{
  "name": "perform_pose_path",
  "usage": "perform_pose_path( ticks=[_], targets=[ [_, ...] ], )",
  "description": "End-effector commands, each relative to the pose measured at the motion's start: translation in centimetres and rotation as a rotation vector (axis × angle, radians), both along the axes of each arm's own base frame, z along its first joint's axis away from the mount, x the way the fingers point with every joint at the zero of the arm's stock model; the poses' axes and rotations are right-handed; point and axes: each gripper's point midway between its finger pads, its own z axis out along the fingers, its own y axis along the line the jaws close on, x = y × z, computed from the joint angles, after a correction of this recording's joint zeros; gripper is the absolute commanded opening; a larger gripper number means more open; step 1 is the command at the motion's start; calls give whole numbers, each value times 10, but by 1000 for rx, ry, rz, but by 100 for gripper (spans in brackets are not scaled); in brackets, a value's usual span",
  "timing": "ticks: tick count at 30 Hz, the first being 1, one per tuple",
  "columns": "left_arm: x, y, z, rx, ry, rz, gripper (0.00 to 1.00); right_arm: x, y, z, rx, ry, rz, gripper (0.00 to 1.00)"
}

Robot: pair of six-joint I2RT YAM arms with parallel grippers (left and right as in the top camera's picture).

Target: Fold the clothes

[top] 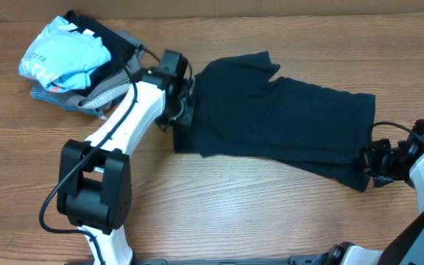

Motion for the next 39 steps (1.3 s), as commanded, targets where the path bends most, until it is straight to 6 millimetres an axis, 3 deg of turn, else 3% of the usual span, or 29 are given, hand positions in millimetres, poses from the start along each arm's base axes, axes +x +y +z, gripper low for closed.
perform_pose_path(
  ticks=[1,24,25,26,29,34,39],
  targets=[
    [18,-7,15,-11,-69,-20,4,5,-5,4,-20,-15,4,7],
    [68,-46,43,-209,-288,-53,5,5,-8,4,-36,-12,1,7],
    [69,-47,43,-210,-294,-54,12,5,-8,4,-36,-12,0,7],
    [69,-47,44,-210,-296,-53,28,5,-8,4,-36,-12,0,7],
    [64,-42,39,-188,-272,-47,58,5,-8,4,-36,-12,1,7],
    [38,-10,19,-23,-152,-7,65,4,-7,3,-32,-5,1,7],
    [3,4,0,48,-22,-55,64,2,-6,3,-41,-4,32,7]
  ],
)
